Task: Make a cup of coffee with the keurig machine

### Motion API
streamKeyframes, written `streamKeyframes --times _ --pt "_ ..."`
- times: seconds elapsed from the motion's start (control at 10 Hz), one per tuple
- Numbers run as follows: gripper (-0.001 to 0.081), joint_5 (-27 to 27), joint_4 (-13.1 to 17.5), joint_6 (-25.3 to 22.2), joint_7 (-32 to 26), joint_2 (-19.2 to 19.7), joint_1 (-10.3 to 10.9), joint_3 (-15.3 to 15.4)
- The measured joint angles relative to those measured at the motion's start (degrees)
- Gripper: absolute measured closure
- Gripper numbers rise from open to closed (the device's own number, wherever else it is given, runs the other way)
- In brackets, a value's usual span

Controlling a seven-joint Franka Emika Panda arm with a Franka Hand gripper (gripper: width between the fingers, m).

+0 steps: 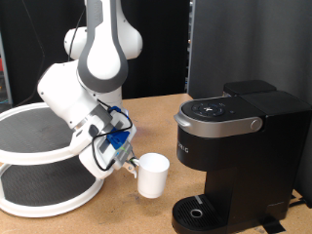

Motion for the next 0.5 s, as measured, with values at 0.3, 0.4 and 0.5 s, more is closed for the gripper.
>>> streamKeyframes --times 0.3,0.4,0.5 --pt "0.0738 2.6 0.6 1.8 0.0 0.4 0.3 2.2" --pt "0.0738 3.6 0.8 2.7 0.0 0.8 0.6 2.9" --pt "0.0738 4.8 1.3 3.2 0.0 1.3 0.8 3.6"
